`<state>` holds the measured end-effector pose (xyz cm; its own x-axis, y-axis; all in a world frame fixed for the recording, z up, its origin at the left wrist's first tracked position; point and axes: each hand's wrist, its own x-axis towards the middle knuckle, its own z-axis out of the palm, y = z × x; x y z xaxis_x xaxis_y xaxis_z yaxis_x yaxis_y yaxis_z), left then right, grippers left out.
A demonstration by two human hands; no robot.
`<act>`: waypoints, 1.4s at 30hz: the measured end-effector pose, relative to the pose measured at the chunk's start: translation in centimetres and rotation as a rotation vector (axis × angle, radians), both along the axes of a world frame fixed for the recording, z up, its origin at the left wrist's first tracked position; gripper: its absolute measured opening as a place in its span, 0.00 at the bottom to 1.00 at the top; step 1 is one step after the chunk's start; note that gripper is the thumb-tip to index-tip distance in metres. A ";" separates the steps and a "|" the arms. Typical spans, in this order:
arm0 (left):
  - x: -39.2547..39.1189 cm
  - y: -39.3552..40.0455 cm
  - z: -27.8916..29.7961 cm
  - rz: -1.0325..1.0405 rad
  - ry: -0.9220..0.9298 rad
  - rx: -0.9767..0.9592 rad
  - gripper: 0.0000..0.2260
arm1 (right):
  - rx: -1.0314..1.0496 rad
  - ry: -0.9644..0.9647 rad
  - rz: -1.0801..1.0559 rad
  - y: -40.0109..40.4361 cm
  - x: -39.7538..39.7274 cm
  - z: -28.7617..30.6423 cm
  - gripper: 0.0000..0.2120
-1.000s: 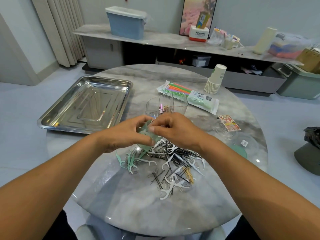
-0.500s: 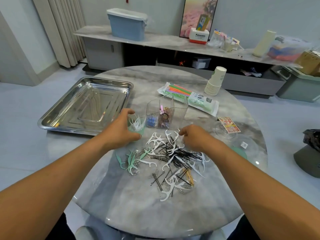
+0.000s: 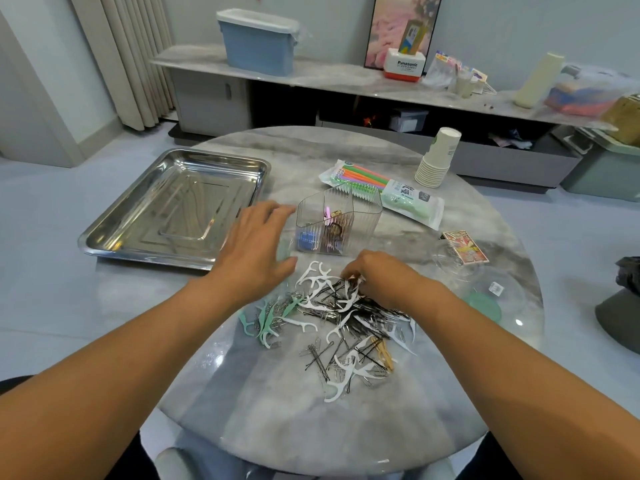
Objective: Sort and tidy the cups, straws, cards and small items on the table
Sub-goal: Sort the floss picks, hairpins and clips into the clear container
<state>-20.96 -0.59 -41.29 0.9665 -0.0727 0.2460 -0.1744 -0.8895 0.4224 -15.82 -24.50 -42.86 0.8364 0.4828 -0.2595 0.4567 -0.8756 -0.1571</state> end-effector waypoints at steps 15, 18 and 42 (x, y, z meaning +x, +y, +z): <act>0.9 -6.5 -3.2 -0.068 0.360 0.142 0.21 | 0.108 0.202 -0.180 -2.4 -0.3 0.9 0.10; 1.8 -7.0 -3.1 -0.003 0.387 0.041 0.19 | 0.156 0.200 -0.210 -2.8 -0.3 1.5 0.09; 2.0 -6.2 1.2 0.050 0.878 -1.319 0.05 | 0.938 0.357 -0.344 -4.1 0.6 7.5 0.07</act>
<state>-18.95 -6.75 -40.13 0.8309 -0.2334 -0.5052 0.5465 0.1712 0.8198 -15.26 -28.63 -35.34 0.9151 0.3686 -0.1634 0.0014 -0.4081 -0.9129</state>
